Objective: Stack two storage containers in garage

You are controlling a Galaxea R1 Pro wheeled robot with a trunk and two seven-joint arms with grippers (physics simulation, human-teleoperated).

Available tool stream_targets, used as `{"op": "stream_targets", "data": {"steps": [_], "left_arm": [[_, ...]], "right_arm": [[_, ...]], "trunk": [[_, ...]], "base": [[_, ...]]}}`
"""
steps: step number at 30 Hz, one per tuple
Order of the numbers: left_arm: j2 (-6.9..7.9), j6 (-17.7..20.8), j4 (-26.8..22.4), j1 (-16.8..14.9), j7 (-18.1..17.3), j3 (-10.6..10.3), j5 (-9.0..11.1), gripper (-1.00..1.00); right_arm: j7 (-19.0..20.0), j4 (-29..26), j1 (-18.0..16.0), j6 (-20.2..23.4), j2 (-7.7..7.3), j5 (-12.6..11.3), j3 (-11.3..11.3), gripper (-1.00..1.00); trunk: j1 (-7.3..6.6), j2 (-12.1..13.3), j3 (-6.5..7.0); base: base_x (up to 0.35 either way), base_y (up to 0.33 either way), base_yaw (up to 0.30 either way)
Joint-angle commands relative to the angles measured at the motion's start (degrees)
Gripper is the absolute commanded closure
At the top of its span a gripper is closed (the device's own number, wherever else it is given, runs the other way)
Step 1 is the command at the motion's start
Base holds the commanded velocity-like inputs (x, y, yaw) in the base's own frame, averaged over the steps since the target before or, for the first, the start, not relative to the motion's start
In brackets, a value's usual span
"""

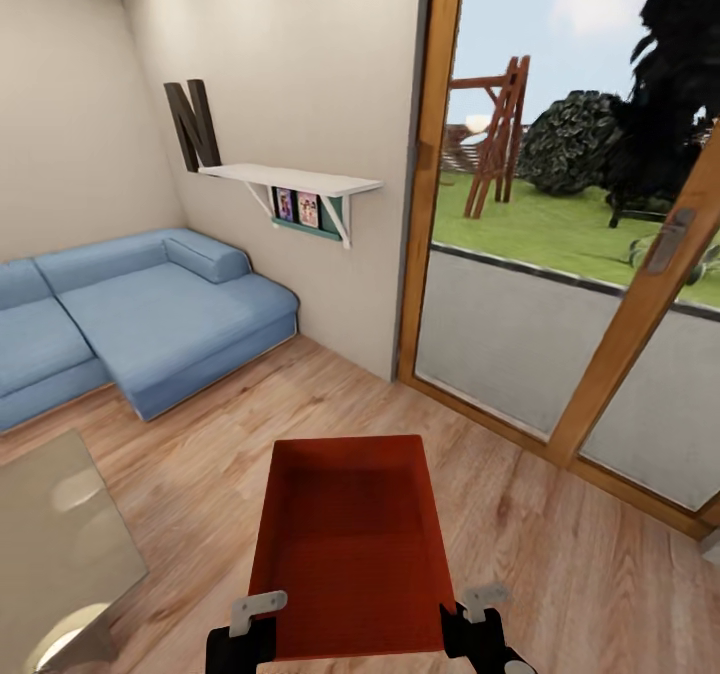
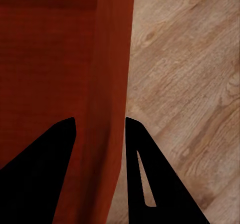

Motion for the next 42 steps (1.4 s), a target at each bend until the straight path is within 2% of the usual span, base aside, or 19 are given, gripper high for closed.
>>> {"op": "stream_targets", "data": {"steps": [1,42], "left_arm": [[-0.08,0.49,-0.15,-0.05,0.64,-0.08,-0.87,1.00],[-0.08,0.49,-0.16,-0.05,0.64,-0.08,-0.87,1.00]], "right_arm": [[0.83,0.02,0.00,-0.17,1.12,0.43,-0.48,1.00],[0.77,0.05,0.01,-0.17,1.12,0.43,-0.39,1.00]], "trunk": [[0.03,-0.12,-0.11],[0.03,-0.12,-0.11]], "base": [[0.000,0.000,0.295],[0.000,0.000,0.295]]}}
